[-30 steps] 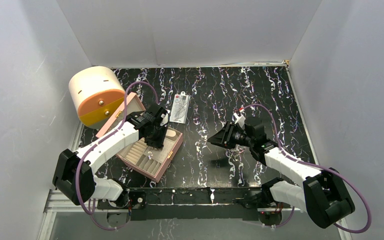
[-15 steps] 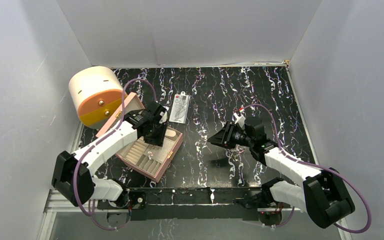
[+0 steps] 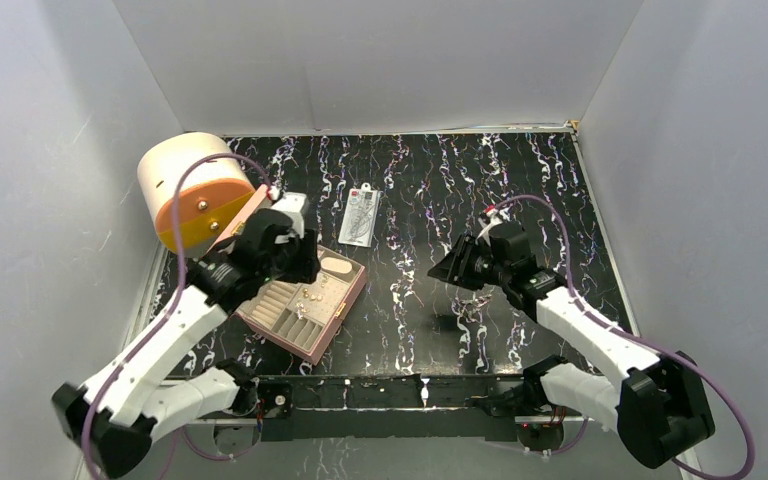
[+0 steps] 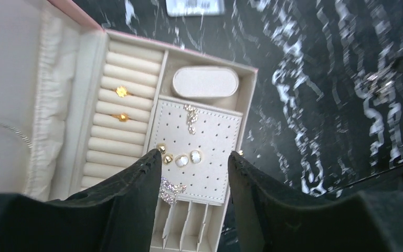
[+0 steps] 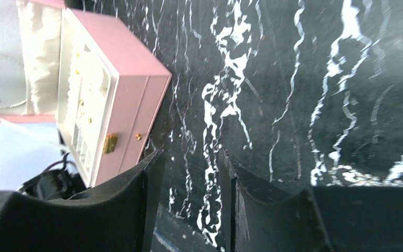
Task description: Organize the mixed jewelry
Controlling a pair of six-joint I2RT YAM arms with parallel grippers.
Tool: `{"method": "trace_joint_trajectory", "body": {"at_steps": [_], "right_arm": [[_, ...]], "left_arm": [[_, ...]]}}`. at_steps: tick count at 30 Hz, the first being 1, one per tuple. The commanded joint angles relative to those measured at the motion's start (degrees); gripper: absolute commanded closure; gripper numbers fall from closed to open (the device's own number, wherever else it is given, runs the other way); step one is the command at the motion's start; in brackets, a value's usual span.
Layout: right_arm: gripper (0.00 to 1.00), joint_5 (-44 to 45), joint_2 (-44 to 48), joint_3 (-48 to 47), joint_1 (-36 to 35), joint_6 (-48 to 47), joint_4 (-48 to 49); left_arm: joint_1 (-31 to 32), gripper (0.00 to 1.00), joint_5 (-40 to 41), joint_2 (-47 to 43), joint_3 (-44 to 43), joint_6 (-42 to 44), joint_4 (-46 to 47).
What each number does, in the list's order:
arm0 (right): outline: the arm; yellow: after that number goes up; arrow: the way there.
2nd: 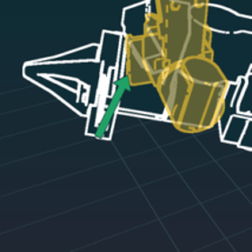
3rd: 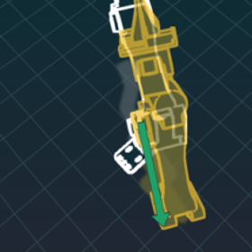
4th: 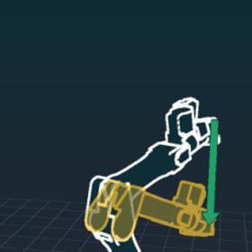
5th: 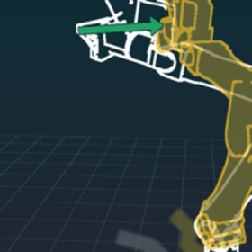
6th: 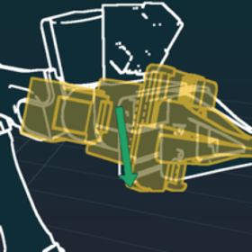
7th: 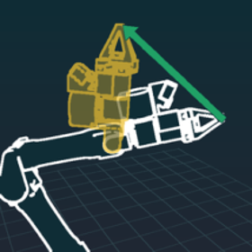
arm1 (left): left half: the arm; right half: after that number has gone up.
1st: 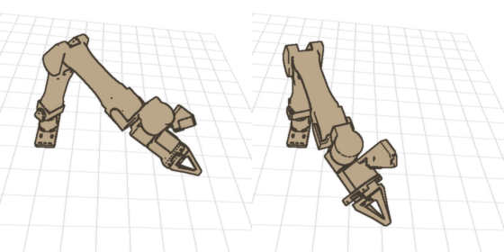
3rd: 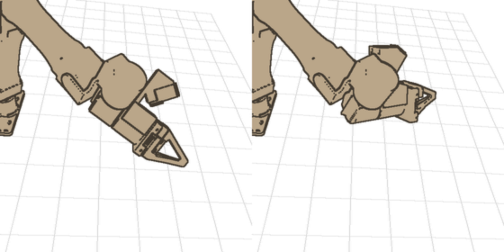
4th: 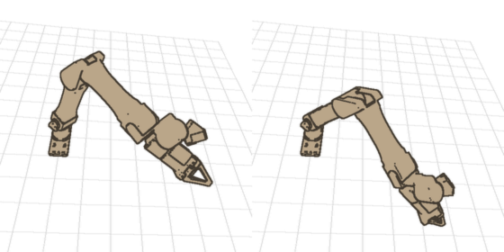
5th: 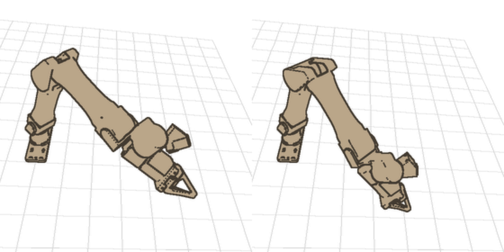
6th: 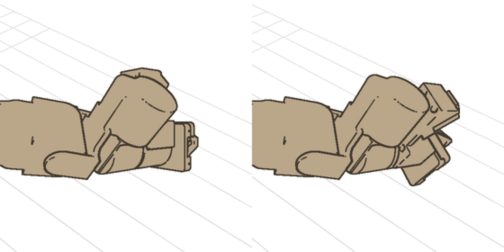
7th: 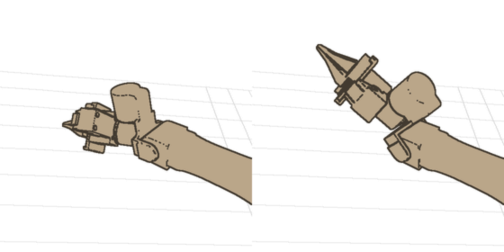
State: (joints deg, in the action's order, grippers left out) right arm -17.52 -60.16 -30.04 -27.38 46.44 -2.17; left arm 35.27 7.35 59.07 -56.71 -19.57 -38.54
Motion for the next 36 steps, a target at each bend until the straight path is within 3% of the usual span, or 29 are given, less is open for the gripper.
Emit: {"method": "trace_joint_trajectory", "body": {"at_steps": [1,12,18,25,36], "right_arm": [[0.46,10.4,3.1,-7.7,0.0,-7.1,-12.6],[0.40,17.1,5.6,-12.3,0.0,-4.0,-24.8],[0.36,18.9,-3.5,-21.5,0.0,-8.2,-30.4],[0.36,18.8,-8.9,-25.7,-0.1,-12.4,-30.6],[0.35,10.7,-11.1,-18.9,-2.7,-15.8,-20.7]], "left_arm": [[-0.2,0.49,4.0,-9.9,2.0,0.6,5.0],[-0.2,0.27,0.5,-24.5,3.7,-1.7,8.3],[0.3,0.22,-1.1,-26.6,-0.8,-1.3,5.9],[0.3,0.22,0.3,-26.0,-4.7,-2.9,2.6],[0.3,0.22,9.9,-27.6,-6.2,-13.9,-11.3]]}}
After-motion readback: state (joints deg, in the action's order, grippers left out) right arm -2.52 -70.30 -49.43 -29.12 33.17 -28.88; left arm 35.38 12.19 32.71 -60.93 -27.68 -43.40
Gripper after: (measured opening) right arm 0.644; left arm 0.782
